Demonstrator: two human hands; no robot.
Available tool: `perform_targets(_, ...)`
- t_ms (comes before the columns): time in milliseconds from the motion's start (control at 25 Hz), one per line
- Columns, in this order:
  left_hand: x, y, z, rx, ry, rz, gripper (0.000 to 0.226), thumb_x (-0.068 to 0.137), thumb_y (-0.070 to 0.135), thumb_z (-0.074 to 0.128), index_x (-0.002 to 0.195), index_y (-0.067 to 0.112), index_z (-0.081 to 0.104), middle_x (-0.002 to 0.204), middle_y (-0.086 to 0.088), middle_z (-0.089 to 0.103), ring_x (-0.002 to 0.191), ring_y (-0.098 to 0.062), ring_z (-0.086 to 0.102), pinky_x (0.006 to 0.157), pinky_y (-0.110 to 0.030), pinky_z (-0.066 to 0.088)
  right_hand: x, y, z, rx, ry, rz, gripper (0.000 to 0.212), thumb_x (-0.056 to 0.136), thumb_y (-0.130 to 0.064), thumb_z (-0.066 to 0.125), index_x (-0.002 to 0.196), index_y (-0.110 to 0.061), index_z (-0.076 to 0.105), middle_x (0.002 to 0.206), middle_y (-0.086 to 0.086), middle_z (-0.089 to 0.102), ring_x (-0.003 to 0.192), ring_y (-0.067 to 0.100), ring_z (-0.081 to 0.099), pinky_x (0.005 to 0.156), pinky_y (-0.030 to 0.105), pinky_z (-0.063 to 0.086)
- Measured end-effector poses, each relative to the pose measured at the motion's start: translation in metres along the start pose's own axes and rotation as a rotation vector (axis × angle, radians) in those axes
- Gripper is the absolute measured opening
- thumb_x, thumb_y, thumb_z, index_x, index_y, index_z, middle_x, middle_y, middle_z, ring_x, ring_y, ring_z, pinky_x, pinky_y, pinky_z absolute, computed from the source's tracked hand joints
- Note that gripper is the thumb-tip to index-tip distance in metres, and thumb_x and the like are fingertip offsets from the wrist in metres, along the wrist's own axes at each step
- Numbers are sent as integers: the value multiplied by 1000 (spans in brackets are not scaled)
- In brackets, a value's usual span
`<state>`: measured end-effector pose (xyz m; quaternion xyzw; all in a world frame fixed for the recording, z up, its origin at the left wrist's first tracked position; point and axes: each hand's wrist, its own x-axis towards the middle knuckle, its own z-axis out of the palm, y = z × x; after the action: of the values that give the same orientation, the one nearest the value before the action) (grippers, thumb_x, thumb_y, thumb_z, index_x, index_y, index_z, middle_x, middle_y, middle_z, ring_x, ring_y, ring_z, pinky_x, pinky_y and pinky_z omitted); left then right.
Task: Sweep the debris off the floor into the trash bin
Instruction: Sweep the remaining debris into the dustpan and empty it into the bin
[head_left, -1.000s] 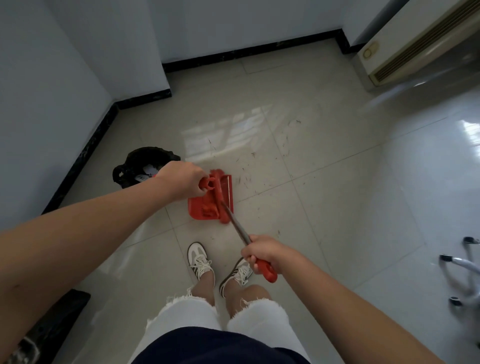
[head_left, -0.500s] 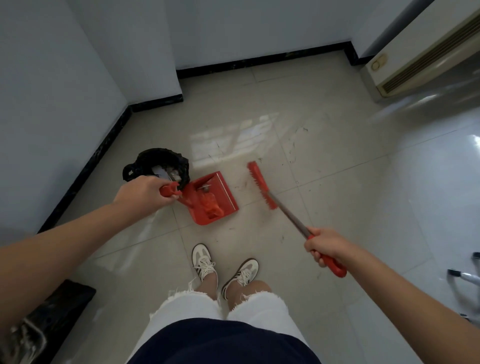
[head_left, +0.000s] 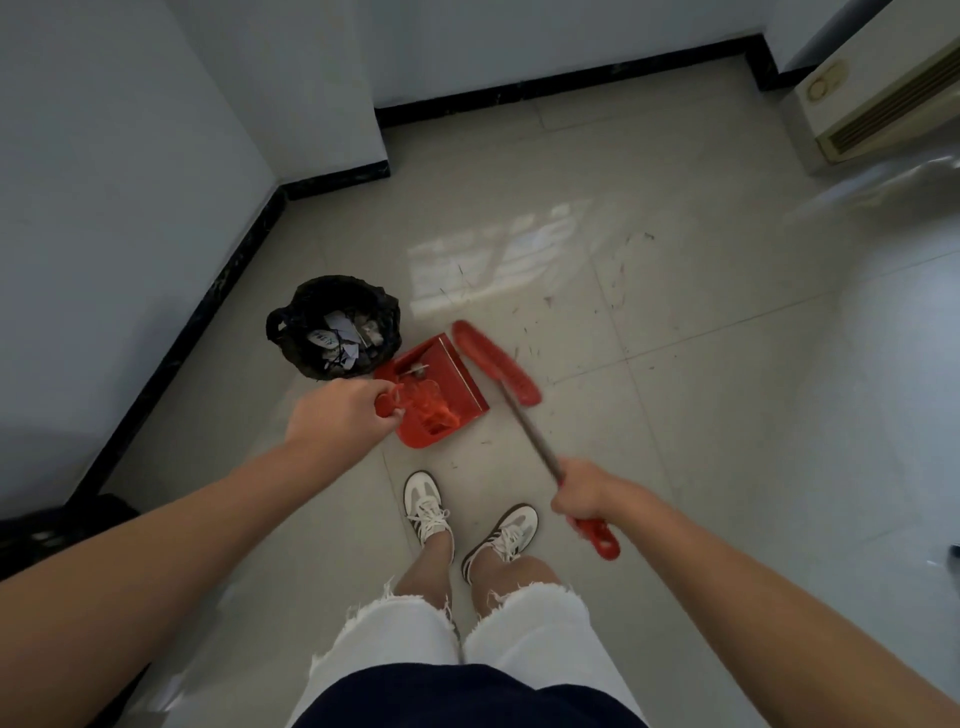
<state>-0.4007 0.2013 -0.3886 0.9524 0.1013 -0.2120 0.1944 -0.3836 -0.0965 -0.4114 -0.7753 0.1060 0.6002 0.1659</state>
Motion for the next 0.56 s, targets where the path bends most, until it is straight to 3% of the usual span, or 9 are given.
perform_targets(200,5,-4,-10,7,-36,-36,19,84,45,57,85,30,67,78,7,66,78,-19,62,60,-30,44,-47,-20,21,99,-163,-57,37,79,7,43,112,-10,50,57,7,51,31,10,47,32,22,41)
perform_targets(400,-15,-18,-14,-31,-27,-66,20,85,46,59,95,33,70,82,8,68,82,-17,64,67,-32,52,-77,17,-78,384,-225,10,53,83,4,48,132,-16,51,56,3,35,36,5,32,33,14,28)
perform_targets(560,-31,-19,-8,-125,11,-182,22,85,45,62,103,36,71,81,6,69,77,-17,63,64,-32,52,-93,13,-130,296,-152,13,54,82,4,51,126,-27,49,52,3,41,35,7,35,34,15,31)
